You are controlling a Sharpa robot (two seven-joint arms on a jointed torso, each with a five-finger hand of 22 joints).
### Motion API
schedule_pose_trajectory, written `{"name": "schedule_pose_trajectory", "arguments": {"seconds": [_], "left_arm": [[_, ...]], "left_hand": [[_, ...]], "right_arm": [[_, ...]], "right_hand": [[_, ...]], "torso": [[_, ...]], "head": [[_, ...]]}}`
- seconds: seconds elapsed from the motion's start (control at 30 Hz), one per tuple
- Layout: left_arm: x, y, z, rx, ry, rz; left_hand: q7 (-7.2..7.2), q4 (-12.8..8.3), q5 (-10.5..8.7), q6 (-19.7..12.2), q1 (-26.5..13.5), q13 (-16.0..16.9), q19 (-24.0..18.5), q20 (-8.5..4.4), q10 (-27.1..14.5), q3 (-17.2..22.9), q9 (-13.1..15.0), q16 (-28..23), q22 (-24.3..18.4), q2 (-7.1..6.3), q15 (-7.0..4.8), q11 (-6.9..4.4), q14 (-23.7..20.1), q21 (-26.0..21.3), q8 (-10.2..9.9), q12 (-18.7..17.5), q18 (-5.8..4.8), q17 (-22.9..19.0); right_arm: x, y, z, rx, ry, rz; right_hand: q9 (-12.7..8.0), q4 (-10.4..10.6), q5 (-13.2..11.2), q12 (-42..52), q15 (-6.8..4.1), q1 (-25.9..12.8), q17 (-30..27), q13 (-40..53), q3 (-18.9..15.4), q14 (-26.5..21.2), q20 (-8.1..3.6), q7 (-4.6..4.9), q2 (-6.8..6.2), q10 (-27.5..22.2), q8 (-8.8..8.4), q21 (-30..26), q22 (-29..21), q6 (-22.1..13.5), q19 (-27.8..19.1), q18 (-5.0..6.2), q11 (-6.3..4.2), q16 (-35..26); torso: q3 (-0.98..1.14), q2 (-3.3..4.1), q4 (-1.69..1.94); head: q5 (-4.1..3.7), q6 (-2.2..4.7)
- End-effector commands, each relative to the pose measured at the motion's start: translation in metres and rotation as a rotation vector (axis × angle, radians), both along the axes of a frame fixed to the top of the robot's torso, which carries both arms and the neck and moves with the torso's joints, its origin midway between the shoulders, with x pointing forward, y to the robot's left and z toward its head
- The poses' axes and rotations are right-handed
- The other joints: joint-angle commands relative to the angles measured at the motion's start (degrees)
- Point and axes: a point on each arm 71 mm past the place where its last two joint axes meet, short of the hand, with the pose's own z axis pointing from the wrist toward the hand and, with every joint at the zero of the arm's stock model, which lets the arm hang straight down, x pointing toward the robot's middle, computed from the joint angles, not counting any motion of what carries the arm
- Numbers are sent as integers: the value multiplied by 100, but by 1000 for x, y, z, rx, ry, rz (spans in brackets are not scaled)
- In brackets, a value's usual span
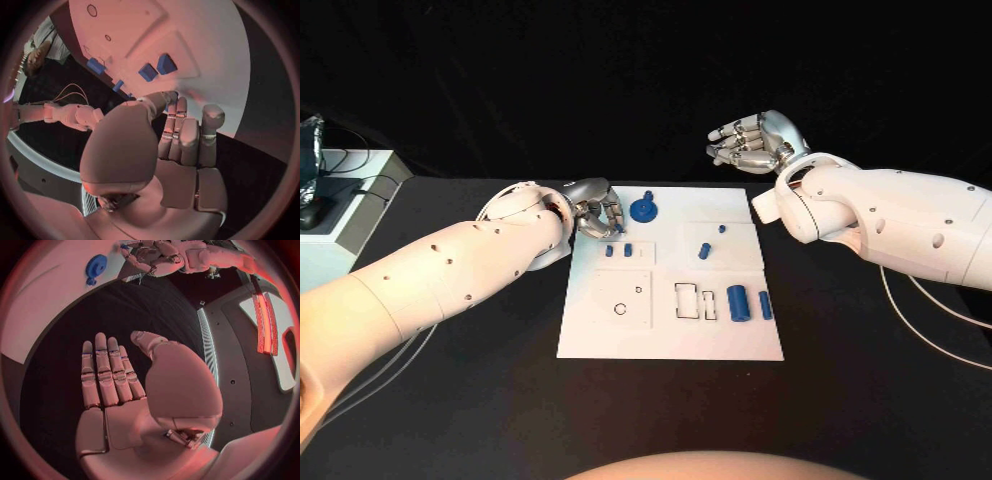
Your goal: Assemble the parts on the task board
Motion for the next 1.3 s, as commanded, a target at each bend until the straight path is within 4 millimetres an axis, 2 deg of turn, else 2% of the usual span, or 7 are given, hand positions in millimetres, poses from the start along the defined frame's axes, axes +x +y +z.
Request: {"name": "schedule_pose_trajectory", "arguments": {"seconds": [0.03, 0.3, 1.07, 1.3], "left_arm": [[-1, -4, -1, 5, 5, -13], [-2, -9, -2, 1, 14, -21], [-3, -11, -8, 54, 58, -23], [-3, -11, -8, 57, 53, -21]], "left_hand": [[-9, -36, -19, 38, -15, 4, 26, 14, 48, 13, 5, 9, 1, 18, 3, 3, 26, 23, -13, -31, -39, -8], [-6, -37, -22, 41, -28, 5, 22, 16, 59, 9, 6, 5, 1, 18, 5, 6, 20, 23, -21, -52, -39, -26], [-11, -47, -27, 53, -40, 10, 2, 20, 81, 8, 10, -11, -11, 30, 7, 3, -7, 12, -33, -91, -35, -95], [-22, -75, -29, 106, -37, 29, 22, 16, 152, 6, 25, -18, 20, 57, -5, -12, -16, 41, -27, -116, -40, -139]], "right_arm": [[0, 2, 1, -6, -14, 20], [0, 3, 1, -6, -13, 22], [0, 3, 1, -6, -12, 22], [0, 2, 1, -6, -12, 20]], "right_hand": [[10, -16, 22, -8, 21, 20, -9, -9, -10, 19, 25, 5, 30, -9, 26, -21, -5, 51, 8, 45, -11, -21], [10, -16, 22, -8, 21, 20, -9, -9, -10, 19, 25, 5, 30, -9, 26, -21, -5, 51, 8, 45, -11, -21], [11, -18, 24, -3, 19, 22, -12, -10, -10, 21, 25, 2, 34, -6, 28, -20, -14, 54, 9, 46, -13, -24], [12, -19, 25, -2, 20, 22, -14, -11, -11, 21, 25, 2, 34, -7, 28, -20, -19, 55, 9, 46, -13, -26]], "torso": [[-3, -1, 5], [-8, -2, 2], [1, -5, -1], [-3, -5, 3]], "head": [[-6, -1], [-14, -17], [-22, -48], [-26, -48]]}}
